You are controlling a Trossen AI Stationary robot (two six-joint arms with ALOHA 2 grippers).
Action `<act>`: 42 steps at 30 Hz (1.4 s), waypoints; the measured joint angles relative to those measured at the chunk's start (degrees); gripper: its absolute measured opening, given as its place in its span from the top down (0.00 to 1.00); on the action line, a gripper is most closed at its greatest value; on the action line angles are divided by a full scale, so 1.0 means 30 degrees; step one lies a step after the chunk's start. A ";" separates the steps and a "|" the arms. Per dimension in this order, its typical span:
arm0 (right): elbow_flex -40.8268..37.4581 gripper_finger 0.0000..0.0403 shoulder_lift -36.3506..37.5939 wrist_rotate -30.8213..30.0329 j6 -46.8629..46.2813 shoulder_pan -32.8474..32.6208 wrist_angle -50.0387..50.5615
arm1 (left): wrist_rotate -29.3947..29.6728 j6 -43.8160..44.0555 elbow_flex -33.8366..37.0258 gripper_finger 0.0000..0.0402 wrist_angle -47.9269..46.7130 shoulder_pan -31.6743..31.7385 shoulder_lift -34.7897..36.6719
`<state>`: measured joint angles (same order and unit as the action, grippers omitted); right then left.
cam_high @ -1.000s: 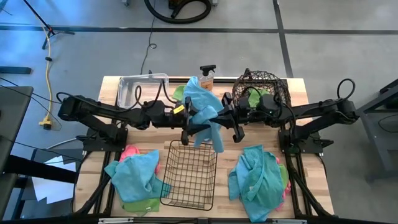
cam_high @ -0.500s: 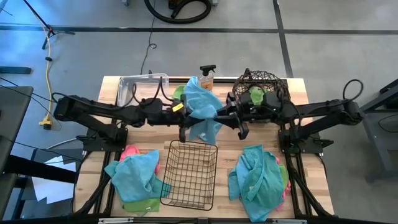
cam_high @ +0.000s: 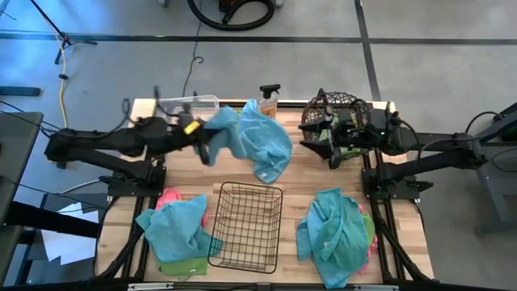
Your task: Sort microfiber towel by color & place in baskets
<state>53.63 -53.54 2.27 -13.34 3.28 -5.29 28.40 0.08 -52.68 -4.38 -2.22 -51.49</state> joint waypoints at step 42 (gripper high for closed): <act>0.0000 0.37 0.0699 -0.1053 -0.0462 0.2786 0.0336 | 0.1843 1.3746 0.4284 1.00 -0.9439 1.3189 -0.0620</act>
<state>53.63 -51.44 -0.89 -14.73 11.64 -4.28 33.93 41.32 -39.83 -32.70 37.35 -53.35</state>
